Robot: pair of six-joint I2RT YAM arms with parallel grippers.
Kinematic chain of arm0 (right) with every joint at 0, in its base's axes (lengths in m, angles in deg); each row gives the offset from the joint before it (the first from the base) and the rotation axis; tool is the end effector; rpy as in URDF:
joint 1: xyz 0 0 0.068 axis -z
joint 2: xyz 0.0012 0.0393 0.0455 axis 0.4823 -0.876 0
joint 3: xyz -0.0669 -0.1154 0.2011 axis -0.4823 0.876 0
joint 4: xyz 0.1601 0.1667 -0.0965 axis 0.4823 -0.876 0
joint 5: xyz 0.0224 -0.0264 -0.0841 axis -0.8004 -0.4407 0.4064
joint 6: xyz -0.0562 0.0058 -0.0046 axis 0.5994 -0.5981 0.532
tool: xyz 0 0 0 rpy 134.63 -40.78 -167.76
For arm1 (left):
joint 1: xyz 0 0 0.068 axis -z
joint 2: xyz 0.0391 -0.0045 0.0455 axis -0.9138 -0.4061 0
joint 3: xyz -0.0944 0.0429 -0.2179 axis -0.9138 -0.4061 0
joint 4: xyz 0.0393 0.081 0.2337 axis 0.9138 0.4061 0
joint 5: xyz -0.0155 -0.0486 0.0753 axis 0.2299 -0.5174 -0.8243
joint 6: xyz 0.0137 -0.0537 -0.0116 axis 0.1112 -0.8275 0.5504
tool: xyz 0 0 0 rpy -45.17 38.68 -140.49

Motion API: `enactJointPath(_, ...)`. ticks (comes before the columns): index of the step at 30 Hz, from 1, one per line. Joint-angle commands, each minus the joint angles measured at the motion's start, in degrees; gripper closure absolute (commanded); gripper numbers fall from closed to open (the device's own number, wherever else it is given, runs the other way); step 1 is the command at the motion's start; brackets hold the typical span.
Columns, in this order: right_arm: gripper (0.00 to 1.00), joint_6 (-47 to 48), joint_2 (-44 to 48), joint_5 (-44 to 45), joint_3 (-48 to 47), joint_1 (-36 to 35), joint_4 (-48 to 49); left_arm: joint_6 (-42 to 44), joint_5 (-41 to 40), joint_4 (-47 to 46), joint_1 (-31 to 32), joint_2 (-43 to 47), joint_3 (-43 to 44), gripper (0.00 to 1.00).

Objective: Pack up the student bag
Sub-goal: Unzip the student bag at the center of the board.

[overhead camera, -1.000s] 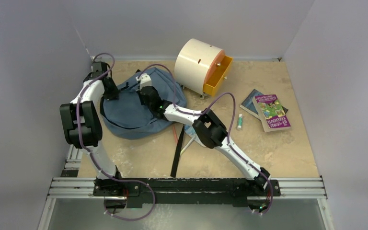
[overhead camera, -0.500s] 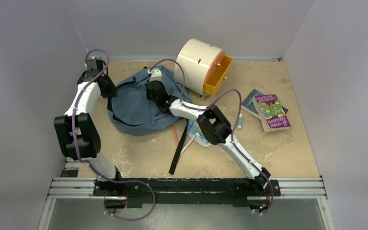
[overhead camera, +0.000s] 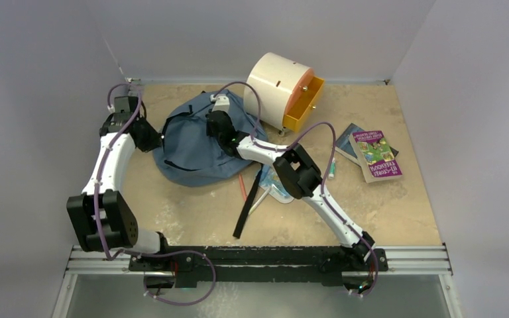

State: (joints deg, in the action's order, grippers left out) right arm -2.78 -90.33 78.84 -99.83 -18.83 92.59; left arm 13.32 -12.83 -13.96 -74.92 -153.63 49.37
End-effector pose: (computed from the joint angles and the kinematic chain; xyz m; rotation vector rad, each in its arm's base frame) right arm 0.3914 0.4051 0.1451 -0.0492 1.7897 0.5350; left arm 0.2938 0.0454 0.2479 -1.0001 2.3549 -0.2092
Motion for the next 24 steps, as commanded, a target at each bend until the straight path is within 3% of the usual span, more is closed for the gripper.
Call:
enactJointPath(1, 1.00, -0.1, 4.5, 7.1, 1.1, 4.3, 0.6, -1.8, -3.7, 2.1, -0.3, 4.3, -0.5, 1.00)
enactJointPath(8, 1.00, 0.0, 5.6, 5.6, 2.6, 4.6, 1.6, -0.7, -2.5, 3.0, -0.3, 7.7, -4.0, 1.00)
enactJointPath(13, 1.00, 2.9, 9.9, -2.6, 9.3, 4.5, 7.9, 1.1, 5.1, -1.2, -0.4, 9.2, -9.5, 1.00)
enactJointPath(20, 0.73, 3.3, 21.5, -13.8, 23.4, 4.4, 17.0, 3.8, 12.2, -5.5, -0.3, 8.4, -10.5, 1.00)
enactJointPath(24, 0.66, 2.6, 26.2, -23.6, 27.9, 4.4, 18.3, 5.4, 12.9, -6.2, -0.3, 8.8, -9.6, 1.00)
